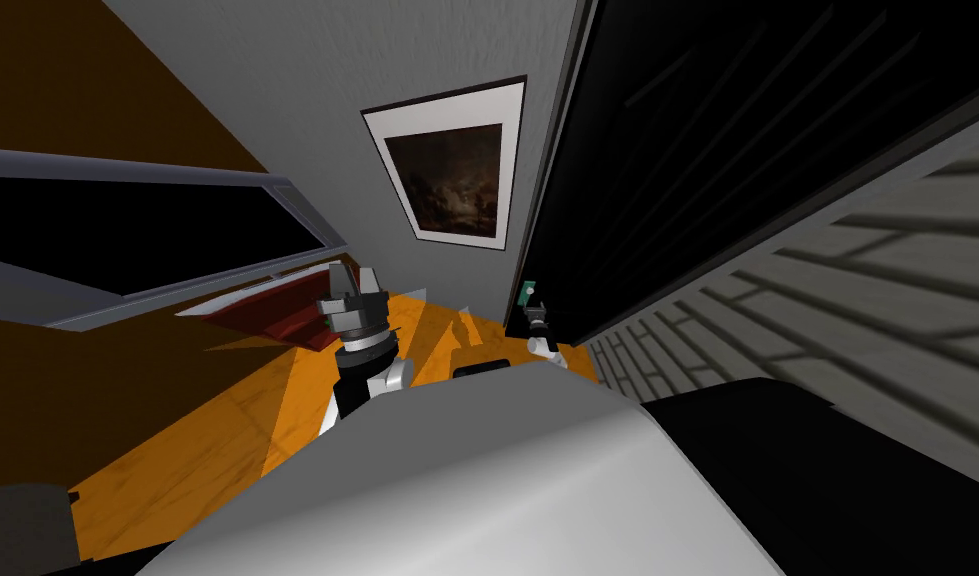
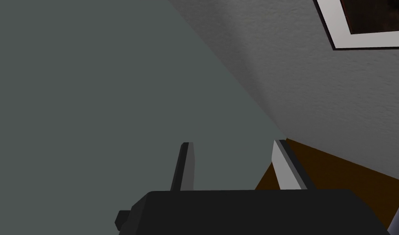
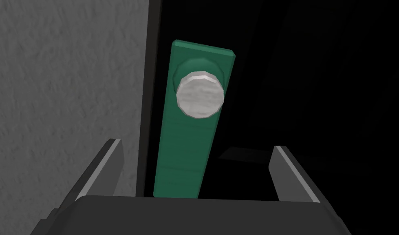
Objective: Pull the door open
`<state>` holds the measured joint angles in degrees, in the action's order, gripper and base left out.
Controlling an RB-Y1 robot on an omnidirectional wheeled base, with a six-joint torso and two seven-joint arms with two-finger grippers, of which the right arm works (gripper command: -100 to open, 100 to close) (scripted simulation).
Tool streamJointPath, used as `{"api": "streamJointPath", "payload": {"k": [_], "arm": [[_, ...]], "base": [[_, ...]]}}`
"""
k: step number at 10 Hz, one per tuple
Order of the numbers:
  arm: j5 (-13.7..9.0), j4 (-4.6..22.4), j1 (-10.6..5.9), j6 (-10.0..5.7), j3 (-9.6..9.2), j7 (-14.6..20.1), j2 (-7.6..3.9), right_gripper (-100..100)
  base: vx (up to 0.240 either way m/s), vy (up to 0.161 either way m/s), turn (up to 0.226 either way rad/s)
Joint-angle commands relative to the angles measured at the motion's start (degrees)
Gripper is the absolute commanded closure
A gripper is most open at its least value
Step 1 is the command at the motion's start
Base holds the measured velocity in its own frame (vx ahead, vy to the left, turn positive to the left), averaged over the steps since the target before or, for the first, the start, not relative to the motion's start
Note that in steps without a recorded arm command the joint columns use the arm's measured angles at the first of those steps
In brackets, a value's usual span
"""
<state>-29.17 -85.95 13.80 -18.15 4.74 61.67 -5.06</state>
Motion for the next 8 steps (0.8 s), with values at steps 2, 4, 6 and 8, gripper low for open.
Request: {"api": "streamJointPath", "payload": {"k": [2, 4, 6, 8], "arm": [[-1.99, -0.74, 0.70, -0.01, -0.44, 3.07, 0.44, -100], [-2.47, 0.47, 0.39, -0.41, 0.93, 3.80, -1.33, -100], [-3.19, 1.44, 0.23, -0.79, 2.05, 4.85, -2.80, -100], [-4.12, 2.68, 0.03, -1.27, 3.49, 6.20, -4.69, -100]], "base": [[-0.061, -0.015, 0.040], [0.049, 0.004, 0.090], [0.194, 0.005, 0.132], [0.207, -0.033, 0.141]]}}
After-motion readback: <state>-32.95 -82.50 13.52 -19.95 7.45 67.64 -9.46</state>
